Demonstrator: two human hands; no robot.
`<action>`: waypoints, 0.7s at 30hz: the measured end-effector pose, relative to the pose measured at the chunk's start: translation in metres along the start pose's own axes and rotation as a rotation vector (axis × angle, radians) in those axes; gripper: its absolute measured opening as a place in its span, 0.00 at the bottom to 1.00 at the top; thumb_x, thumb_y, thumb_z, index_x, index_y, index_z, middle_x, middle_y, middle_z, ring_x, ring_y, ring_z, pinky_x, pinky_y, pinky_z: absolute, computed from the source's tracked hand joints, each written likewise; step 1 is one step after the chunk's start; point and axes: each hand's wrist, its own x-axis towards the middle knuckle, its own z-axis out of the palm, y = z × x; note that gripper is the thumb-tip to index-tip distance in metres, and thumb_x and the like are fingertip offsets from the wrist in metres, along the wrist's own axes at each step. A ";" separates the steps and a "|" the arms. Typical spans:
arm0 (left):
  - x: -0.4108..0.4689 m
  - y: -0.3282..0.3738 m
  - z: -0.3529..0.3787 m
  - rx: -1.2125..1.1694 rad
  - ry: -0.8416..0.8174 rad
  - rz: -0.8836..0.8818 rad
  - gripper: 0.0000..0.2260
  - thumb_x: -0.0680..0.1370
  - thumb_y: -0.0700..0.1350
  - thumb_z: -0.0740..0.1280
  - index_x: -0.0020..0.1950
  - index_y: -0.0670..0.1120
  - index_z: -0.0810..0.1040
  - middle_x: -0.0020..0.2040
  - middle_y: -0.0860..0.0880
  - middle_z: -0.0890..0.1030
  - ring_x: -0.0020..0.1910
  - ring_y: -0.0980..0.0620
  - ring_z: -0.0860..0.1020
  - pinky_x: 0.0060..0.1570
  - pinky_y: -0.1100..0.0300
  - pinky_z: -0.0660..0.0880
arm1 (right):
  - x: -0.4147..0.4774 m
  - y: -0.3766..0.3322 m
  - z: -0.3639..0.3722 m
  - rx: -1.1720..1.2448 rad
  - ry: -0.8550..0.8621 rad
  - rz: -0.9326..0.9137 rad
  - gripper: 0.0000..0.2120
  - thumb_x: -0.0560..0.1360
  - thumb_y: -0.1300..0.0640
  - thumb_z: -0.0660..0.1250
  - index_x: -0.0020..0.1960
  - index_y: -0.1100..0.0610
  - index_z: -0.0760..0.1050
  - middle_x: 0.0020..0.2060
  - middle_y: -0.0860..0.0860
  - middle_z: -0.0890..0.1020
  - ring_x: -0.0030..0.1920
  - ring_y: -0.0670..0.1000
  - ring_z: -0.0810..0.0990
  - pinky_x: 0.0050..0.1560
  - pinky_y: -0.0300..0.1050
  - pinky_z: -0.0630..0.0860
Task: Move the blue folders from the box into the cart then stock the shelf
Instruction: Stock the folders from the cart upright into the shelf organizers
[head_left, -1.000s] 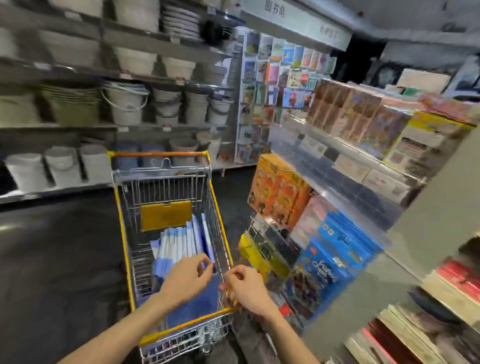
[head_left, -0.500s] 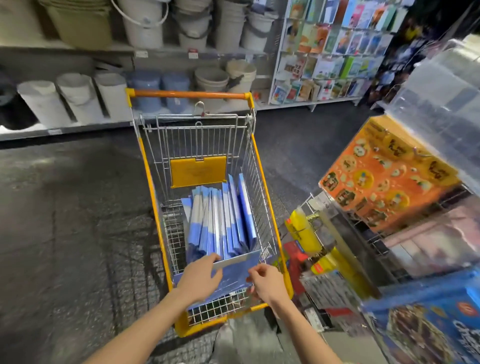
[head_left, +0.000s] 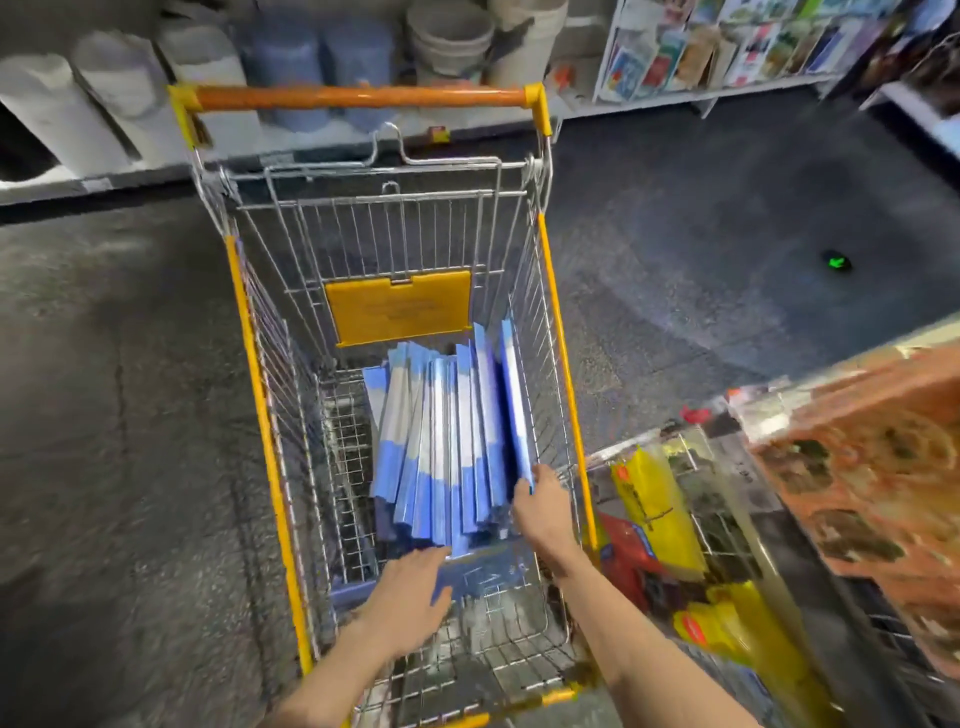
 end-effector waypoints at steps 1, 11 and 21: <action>0.002 -0.002 0.002 -0.011 0.001 -0.011 0.25 0.84 0.52 0.58 0.81 0.50 0.59 0.77 0.51 0.68 0.75 0.50 0.67 0.75 0.52 0.62 | 0.009 -0.001 0.001 -0.011 0.000 0.007 0.20 0.83 0.58 0.57 0.72 0.66 0.67 0.65 0.64 0.76 0.65 0.62 0.76 0.59 0.47 0.71; 0.012 -0.021 0.021 -0.042 -0.023 -0.147 0.23 0.85 0.55 0.55 0.79 0.54 0.61 0.76 0.55 0.68 0.75 0.54 0.66 0.78 0.54 0.58 | 0.074 0.007 0.027 -0.128 -0.058 0.008 0.19 0.84 0.55 0.56 0.70 0.66 0.66 0.46 0.60 0.79 0.43 0.56 0.75 0.42 0.45 0.68; 0.023 -0.037 0.021 -0.051 -0.059 -0.210 0.20 0.86 0.53 0.53 0.78 0.54 0.65 0.70 0.52 0.77 0.66 0.51 0.76 0.72 0.53 0.66 | 0.074 -0.007 0.011 -0.249 -0.088 0.049 0.12 0.82 0.66 0.57 0.64 0.69 0.65 0.55 0.66 0.78 0.50 0.61 0.79 0.42 0.49 0.75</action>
